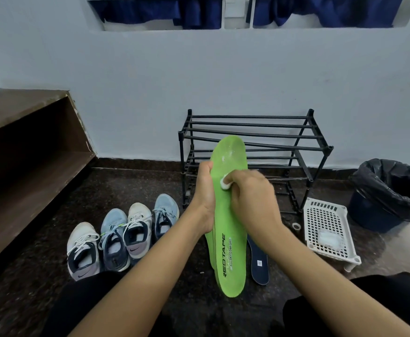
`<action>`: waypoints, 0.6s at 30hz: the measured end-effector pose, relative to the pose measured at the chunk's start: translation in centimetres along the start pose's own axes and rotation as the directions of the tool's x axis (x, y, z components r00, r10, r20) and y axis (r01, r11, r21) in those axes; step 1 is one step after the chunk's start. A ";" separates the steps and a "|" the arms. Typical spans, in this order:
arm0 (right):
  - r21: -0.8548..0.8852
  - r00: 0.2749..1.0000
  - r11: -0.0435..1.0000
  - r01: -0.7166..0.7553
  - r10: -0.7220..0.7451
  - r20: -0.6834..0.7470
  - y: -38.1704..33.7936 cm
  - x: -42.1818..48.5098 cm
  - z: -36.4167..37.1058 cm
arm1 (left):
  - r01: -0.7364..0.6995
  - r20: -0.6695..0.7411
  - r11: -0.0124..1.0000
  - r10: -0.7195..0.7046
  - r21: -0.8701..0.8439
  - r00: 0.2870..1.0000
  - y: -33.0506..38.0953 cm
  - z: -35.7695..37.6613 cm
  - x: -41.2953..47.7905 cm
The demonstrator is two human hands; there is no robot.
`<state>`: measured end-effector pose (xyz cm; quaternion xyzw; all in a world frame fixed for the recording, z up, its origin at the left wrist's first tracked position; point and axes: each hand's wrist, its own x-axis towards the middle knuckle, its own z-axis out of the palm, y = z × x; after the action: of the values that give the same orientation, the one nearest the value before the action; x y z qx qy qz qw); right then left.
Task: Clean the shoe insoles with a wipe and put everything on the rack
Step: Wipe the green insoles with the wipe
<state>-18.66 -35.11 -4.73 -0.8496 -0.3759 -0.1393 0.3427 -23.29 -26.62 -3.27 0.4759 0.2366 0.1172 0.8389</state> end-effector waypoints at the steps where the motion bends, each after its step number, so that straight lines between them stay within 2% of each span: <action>1: 0.003 0.999 1.000 0.021 -0.021 0.026 -0.4 -0.6 0.3 | 0.007 -0.017 1.000 -0.007 -0.006 1.000 0.0 -0.2 0.1; 5: 0.096 0.997 0.993 0.063 -0.067 0.037 -0.8 -1.2 0.5 | -0.004 -0.046 1.000 0.003 -0.010 0.999 0.0 -0.4 0.4; 8: 0.178 1.000 0.984 0.027 -0.024 -0.018 -0.4 -0.2 0.0 | -0.018 -0.029 1.000 0.019 0.024 0.999 -0.2 -0.3 0.4; 13: 0.127 0.997 0.992 -0.022 0.030 -0.066 0.1 0.5 0.0 | 0.012 -0.011 0.999 -0.011 0.041 1.000 -1.3 0.3 0.3; 18: 0.267 0.989 0.963 -0.021 0.060 -0.137 -1.3 -0.4 0.1 | -0.011 -0.039 0.999 0.013 0.050 0.999 -0.6 -0.3 0.9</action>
<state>-19.89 -34.67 -4.37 -0.7914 -0.3481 -0.1414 0.4822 -22.67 -26.36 -4.16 0.4956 0.2530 0.1259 0.8213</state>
